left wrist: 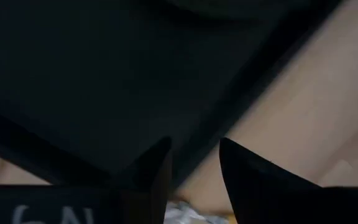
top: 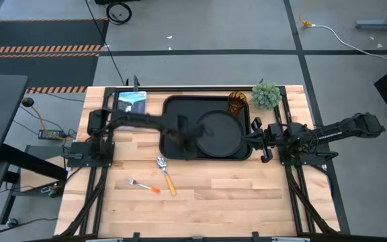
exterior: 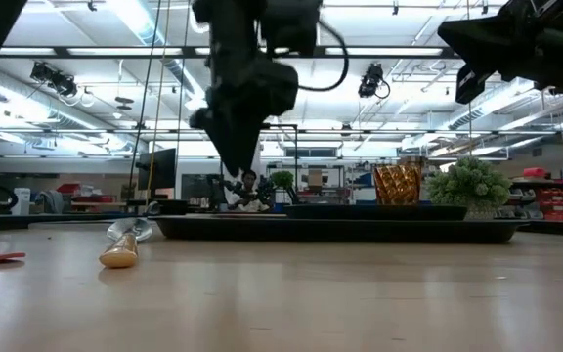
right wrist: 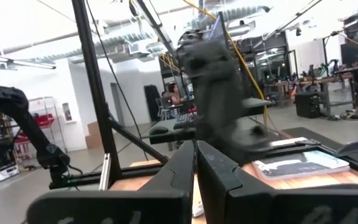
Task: Pick and place plate/cup/fork/spoon on tray
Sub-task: Put the orange fork on the black tray to the left of the black plate
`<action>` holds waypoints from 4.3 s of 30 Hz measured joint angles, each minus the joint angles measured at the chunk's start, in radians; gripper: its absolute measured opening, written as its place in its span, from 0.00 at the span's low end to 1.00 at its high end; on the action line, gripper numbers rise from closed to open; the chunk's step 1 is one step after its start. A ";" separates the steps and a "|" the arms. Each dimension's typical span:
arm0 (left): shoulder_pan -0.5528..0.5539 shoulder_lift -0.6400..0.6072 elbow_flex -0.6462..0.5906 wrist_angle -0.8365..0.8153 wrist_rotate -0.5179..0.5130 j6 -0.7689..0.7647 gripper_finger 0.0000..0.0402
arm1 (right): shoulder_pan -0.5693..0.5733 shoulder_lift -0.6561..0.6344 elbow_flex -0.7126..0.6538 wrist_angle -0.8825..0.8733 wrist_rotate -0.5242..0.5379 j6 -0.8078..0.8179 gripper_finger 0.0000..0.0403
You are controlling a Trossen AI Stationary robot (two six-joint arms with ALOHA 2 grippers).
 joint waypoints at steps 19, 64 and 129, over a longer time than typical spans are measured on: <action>-0.389 0.000 -0.149 -0.145 -0.225 -0.994 0.22 | 0.038 -0.001 0.000 -0.032 -0.033 -0.034 0.06; -0.651 0.078 -0.157 -0.064 -0.179 -1.517 0.03 | 0.038 -0.014 0.000 -0.048 -0.164 -0.031 0.06; -0.821 -0.130 -0.416 -0.036 -0.023 -1.627 0.00 | 0.037 -0.014 0.000 -0.002 -0.197 -0.060 0.06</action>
